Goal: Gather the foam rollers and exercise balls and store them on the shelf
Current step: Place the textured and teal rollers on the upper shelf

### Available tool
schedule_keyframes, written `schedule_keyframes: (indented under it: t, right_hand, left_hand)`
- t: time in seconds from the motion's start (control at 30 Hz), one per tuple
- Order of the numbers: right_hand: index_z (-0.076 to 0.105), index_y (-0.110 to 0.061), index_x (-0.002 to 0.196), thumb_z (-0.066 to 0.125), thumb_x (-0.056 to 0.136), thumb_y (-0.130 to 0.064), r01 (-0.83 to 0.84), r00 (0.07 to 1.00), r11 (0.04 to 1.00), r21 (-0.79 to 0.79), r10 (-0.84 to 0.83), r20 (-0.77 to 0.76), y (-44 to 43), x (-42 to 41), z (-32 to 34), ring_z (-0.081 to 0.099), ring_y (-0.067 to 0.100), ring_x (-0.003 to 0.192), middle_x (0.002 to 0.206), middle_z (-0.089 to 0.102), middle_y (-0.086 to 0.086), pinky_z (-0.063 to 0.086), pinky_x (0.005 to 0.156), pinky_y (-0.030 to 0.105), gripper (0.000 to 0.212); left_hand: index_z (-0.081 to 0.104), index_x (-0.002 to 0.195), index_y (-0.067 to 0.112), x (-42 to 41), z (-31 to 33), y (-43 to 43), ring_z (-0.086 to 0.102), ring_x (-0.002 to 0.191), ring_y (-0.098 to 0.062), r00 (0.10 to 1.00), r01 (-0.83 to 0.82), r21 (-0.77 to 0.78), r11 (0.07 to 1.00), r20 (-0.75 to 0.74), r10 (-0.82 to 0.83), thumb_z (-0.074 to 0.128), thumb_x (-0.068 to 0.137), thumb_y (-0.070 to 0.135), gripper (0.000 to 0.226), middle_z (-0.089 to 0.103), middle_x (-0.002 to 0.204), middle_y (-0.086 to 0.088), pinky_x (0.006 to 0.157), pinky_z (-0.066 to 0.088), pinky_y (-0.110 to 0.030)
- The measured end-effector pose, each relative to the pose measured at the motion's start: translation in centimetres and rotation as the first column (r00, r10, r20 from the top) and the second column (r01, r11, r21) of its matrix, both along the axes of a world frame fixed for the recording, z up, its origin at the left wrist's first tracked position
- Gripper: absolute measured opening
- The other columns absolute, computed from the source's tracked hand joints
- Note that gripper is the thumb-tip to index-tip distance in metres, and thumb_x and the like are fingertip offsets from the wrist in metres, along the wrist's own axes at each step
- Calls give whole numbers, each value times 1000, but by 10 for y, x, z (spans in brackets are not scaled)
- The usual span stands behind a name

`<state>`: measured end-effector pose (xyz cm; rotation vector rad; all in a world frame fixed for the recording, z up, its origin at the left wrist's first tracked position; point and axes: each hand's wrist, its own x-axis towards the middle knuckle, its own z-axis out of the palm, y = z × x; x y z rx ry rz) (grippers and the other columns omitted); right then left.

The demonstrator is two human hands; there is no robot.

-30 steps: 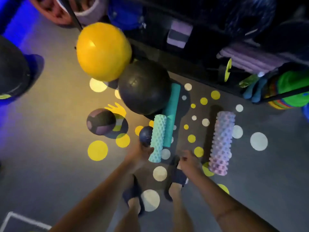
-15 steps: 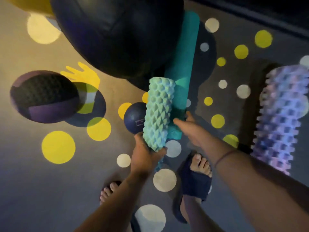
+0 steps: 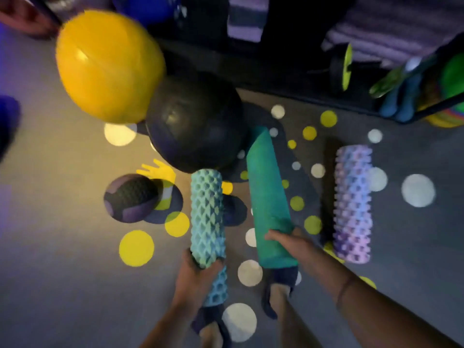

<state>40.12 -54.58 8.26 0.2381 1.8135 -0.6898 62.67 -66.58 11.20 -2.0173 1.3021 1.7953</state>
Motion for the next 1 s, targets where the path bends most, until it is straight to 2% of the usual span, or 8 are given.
schedule_keyframes:
  t: [0.17,0.23,0.33,0.47,0.63,0.77,0.9,1.0]
  right_hand:
    - [69,-1,113,91,59,-3,-183,977,983,-25,179,-115,39,-11,239,75,23,89,103,77,15,61,85,49,58]
    - [63,0,118,90,51,2,-315,943,940,-133,294,-157,36,-11,332,75,13,88,116,72,21,61,85,37,73]
    - [55,-25,105,99,52,-22,-489,836,868,-82,440,-329,7,-7,459,62,-7,80,100,69,-6,48,70,8,69]
    - [48,-27,117,79,52,-63,-624,645,780,41,545,-537,-34,-5,580,62,15,95,100,62,-6,48,72,25,80]
    - [47,-16,131,89,47,-57,-577,550,816,20,407,-729,-56,-11,667,59,21,109,122,61,1,50,87,33,103]
    - [47,-12,133,93,59,-44,-481,518,877,-2,282,-808,-53,-19,723,57,26,113,122,58,5,47,88,34,93]
    - [47,-28,125,92,59,-42,-334,558,922,-195,27,-830,-29,-42,762,58,13,93,110,60,-5,45,65,25,81]
    - [61,-17,113,89,70,-34,-193,593,920,-341,-168,-788,-9,-73,781,61,5,75,90,66,-8,45,50,20,53]
  left_hand:
    - [52,117,19,-11,222,-39,73,78,-18,988,110,-109,988,-97,-121,90,70,27,61,72,100,-5,54,58,-30]
    - [56,116,19,-14,304,-57,76,79,-21,977,128,-174,976,-148,-154,87,61,45,69,75,100,-8,61,62,-39]
    - [61,113,10,-17,412,-84,77,79,-25,958,32,-214,976,-273,-91,90,65,39,63,77,93,-10,69,64,-48]
    - [64,122,9,-21,516,-123,78,82,-33,895,-106,-211,972,-447,1,91,69,41,68,79,99,-13,68,64,-46]
    - [67,120,10,-37,607,-153,79,78,-26,783,-159,-246,956,-621,-29,80,87,35,43,78,106,-13,58,61,-34]
    - [69,127,19,-68,661,-156,78,93,-25,689,-199,-299,933,-720,-84,85,76,43,58,78,113,-6,79,63,-38]
    - [72,121,18,-115,704,-140,78,96,-26,614,-148,-310,939,-773,-158,87,74,48,58,80,105,-4,94,60,-47]
    - [74,118,17,-154,723,-122,78,96,-26,586,-76,-290,954,-787,-193,86,74,52,57,80,103,-5,96,59,-46]
